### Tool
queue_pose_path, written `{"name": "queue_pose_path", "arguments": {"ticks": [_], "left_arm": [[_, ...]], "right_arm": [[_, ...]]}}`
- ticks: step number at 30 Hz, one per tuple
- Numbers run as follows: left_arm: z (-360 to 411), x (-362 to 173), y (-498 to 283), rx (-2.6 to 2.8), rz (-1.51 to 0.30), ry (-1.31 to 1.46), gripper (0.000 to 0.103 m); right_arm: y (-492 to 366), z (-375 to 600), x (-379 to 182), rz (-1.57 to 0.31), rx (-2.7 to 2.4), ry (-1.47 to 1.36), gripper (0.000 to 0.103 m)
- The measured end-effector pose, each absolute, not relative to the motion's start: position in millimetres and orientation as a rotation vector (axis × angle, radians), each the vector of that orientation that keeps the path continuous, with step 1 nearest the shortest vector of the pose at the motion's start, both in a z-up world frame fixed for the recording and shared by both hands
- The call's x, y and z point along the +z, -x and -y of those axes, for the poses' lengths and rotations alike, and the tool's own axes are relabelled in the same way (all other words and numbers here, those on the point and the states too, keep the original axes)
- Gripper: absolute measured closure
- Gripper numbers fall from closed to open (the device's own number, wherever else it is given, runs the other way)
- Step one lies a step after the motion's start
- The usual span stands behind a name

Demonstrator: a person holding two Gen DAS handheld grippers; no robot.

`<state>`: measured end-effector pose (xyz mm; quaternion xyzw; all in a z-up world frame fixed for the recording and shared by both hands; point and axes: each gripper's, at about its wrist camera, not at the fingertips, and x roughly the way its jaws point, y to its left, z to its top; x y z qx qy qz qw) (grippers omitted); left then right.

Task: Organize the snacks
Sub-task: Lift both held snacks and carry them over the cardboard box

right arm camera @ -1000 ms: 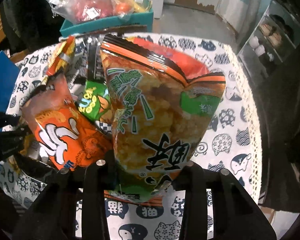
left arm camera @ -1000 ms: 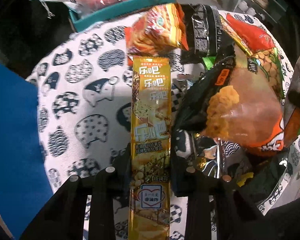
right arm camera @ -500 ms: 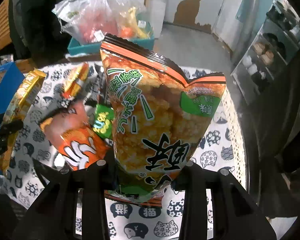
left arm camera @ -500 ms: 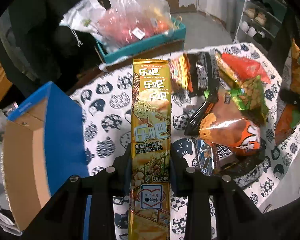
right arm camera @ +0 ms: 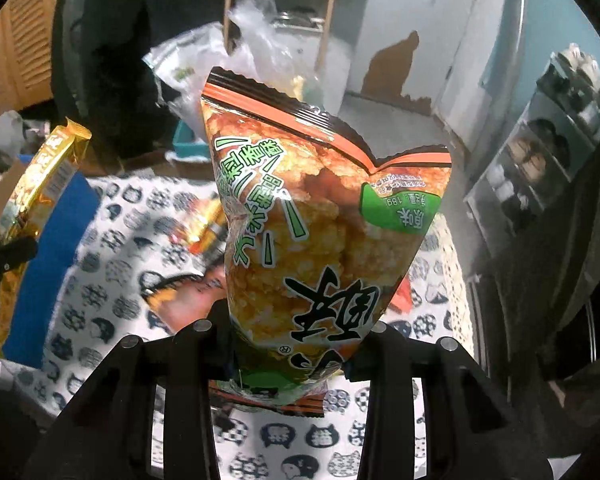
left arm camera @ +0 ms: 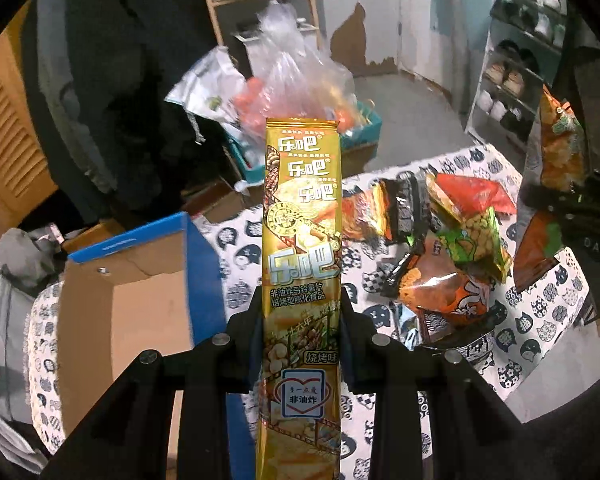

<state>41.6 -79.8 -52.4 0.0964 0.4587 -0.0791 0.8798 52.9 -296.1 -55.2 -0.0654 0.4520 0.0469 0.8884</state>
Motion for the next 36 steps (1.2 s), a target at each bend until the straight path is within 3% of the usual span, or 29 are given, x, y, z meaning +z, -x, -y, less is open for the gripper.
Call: {"name": "queue_pose_path", "arguments": {"ticks": [17, 36], "left_arm": [[10, -15, -15, -0.092, -0.851, -0.156, 0.072], [-73, -17, -1, -0.013, -0.856, -0.038, 0.072]], "right_arm": [[-55, 191, -8, -0.87, 0.308, 0.149, 0.068], [-61, 74, -9, -0.899, 0.519, 0.189, 0.068]]}}
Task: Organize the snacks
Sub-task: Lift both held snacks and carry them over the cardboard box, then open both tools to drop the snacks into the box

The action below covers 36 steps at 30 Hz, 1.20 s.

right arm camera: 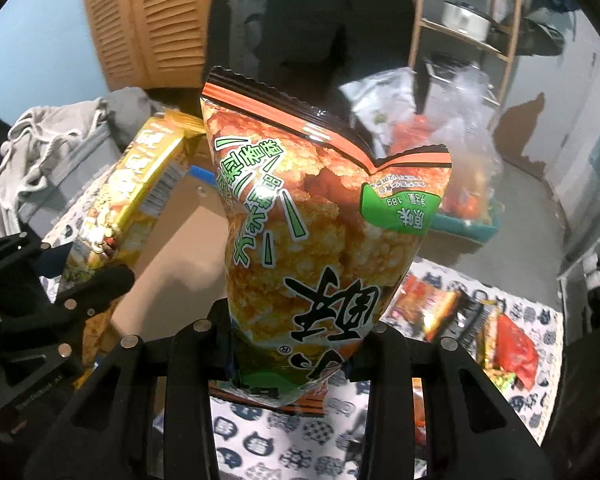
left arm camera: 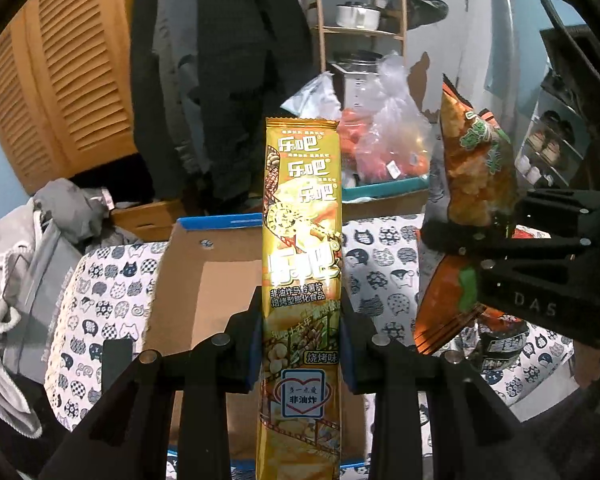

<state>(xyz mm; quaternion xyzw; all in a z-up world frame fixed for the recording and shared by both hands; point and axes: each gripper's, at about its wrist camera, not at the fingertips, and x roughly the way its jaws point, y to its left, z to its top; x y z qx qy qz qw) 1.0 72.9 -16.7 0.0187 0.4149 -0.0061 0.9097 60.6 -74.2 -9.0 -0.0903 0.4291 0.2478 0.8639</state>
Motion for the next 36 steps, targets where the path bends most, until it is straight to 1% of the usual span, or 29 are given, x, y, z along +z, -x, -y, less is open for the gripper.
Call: {"name": "queue_pose_path", "arguments": {"ticks": [10, 19, 26, 28, 30, 32, 33, 34, 36], "left_arm": [[-115, -34, 1, 0.058, -0.884, 0.012, 0.072], [-149, -70, -9, 0.114, -0.969, 0.073, 0.072], [-160, -89, -12, 0.12, -1.026, 0.112, 0.071], [-162, -90, -12, 0.123, -1.034, 0.126, 0.07], [-161, -89, -13, 0.135, -1.029, 0.118, 0.07], [-160, -86, -13, 0.145, -1.017, 0.104, 0.07], [-159, -85, -13, 0.145, -1.016, 0.101, 0.069], [-159, -84, -14, 0.144, -1.018, 0.102, 0.068], [-159, -83, -14, 0.145, -1.018, 0.109, 0.059]], "right_arm": [[-68, 22, -17, -0.941, 0.608, 0.182, 0.068], [-74, -15, -44, -1.041, 0.663, 0.205, 0.068], [-78, -30, -63, -1.116, 0.683, 0.208, 0.067], [-79, -31, -65, -1.124, 0.686, 0.209, 0.064], [-79, -32, -66, -1.128, 0.687, 0.208, 0.057], [-78, -32, -64, -1.125, 0.692, 0.207, 0.048], [-78, -32, -64, -1.122, 0.693, 0.207, 0.046], [-78, -31, -63, -1.117, 0.694, 0.207, 0.045], [-77, -29, -61, -1.107, 0.685, 0.207, 0.044]]}}
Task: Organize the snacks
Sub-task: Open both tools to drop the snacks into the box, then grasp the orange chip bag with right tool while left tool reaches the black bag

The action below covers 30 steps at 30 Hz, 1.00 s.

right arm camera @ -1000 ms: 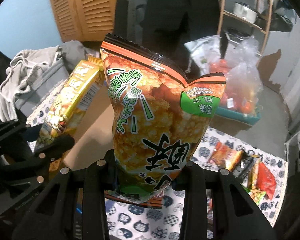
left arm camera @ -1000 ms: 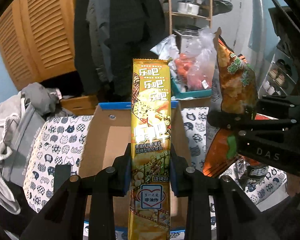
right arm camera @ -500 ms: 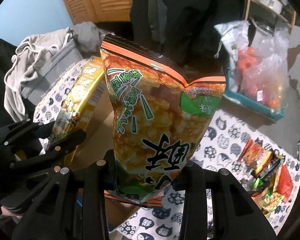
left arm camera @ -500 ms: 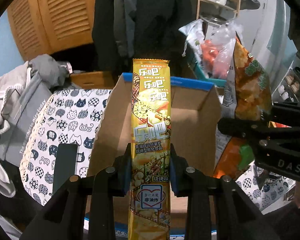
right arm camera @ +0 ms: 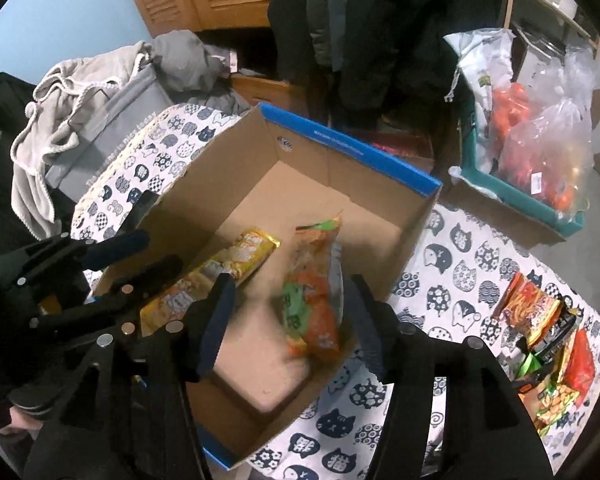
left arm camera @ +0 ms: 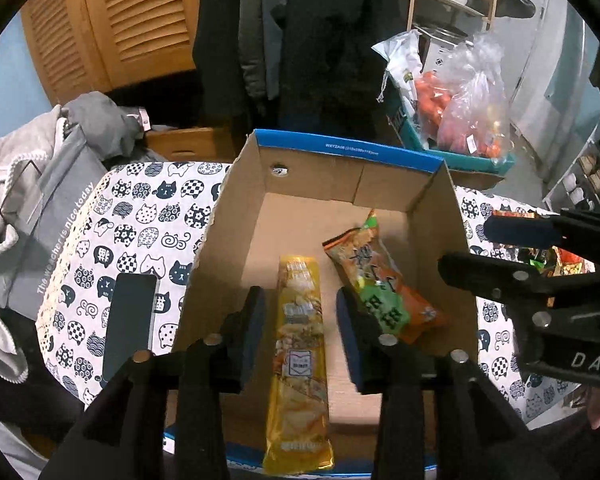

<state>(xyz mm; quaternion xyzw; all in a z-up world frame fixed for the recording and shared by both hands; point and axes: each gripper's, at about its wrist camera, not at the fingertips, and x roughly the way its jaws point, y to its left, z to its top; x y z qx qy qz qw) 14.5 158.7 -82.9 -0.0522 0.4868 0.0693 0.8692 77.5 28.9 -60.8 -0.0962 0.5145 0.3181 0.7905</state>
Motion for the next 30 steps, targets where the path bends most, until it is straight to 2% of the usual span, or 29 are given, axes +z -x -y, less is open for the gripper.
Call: {"name": "queue_pose_path", "arguments": {"ticks": [3, 9, 18, 30], "left_arm": [[-156, -81, -15, 0.147, -1.012, 0.115, 0.046], [-140, -75, -18, 0.123, -1.013, 0.107, 0.041], [-97, -74, -29, 0.058, -1.045, 0.065, 0.036], [-31, -80, -41, -0.043, -1.109, 0.023, 0.036]], "right_arm": [[-78, -20, -57, -1.096, 0.666, 0.198, 0.037], [-78, 5, -54, -1.078, 0.624, 0.207, 0.034], [-76, 54, -57, -1.067, 0.551, 0.221, 0.031], [-71, 117, -65, -1.06, 0.47, 0.243, 0.031]]}}
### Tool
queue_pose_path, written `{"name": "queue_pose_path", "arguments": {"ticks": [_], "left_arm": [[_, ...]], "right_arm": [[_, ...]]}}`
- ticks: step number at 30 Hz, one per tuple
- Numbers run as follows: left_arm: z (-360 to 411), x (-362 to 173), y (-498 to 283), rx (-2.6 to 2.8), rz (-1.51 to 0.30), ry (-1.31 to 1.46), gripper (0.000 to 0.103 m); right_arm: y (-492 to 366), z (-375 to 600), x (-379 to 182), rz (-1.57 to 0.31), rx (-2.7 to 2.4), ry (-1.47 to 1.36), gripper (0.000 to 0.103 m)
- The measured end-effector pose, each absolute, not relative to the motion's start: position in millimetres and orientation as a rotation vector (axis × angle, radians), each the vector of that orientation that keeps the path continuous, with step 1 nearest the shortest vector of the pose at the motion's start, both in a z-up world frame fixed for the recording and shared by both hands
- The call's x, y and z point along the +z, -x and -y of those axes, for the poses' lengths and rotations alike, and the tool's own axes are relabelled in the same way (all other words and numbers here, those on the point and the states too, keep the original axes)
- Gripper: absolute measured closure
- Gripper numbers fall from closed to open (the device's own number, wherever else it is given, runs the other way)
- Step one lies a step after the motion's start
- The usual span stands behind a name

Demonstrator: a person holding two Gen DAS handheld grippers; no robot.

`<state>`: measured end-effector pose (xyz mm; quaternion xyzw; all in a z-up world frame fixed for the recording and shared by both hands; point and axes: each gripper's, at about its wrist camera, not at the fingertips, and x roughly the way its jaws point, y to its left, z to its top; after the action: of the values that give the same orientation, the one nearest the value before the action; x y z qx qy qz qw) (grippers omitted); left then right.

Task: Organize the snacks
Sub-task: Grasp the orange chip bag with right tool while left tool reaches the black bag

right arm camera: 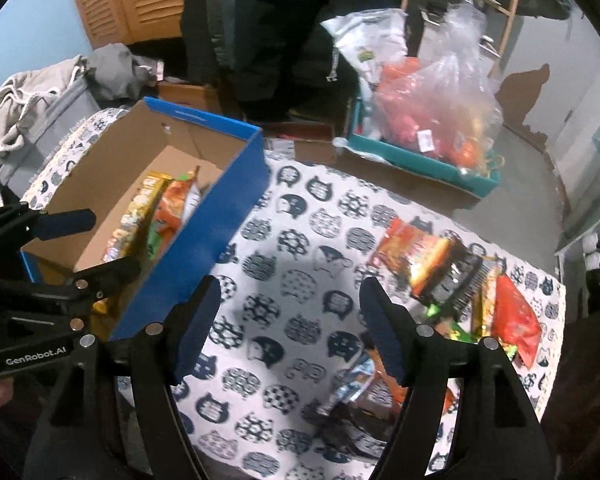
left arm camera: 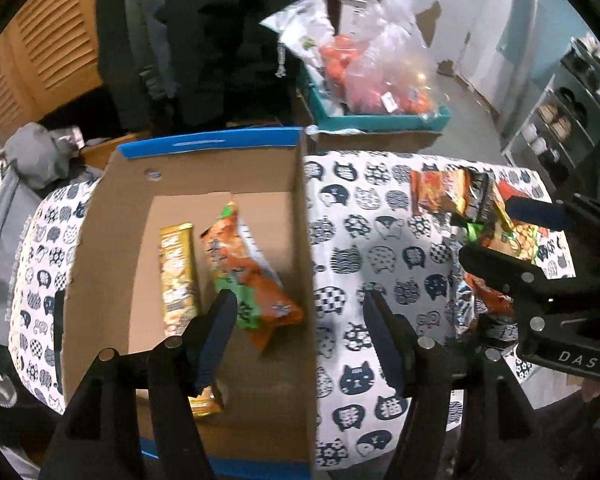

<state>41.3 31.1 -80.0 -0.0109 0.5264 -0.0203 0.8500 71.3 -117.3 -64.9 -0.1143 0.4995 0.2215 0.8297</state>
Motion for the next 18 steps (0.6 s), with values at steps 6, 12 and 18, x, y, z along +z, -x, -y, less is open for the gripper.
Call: {"name": "queue_pose_path", "arguments": {"ticks": [6, 12, 18], "left_arm": [[0, -79, -46, -0.088, -1.123, 0.002, 0.036], [33, -88, -51, -0.148, -1.165, -0.015, 0.036], [60, -96, -50, -0.183, -1.185, -0.065, 0.036]], "right_arm": [[-70, 152, -67, -1.071, 0.425, 0.223, 0.031], [-66, 192, -76, -1.095, 0.369, 0.197, 0.031], [-64, 229, -88, -1.124, 0.314, 0.177, 0.031]]}}
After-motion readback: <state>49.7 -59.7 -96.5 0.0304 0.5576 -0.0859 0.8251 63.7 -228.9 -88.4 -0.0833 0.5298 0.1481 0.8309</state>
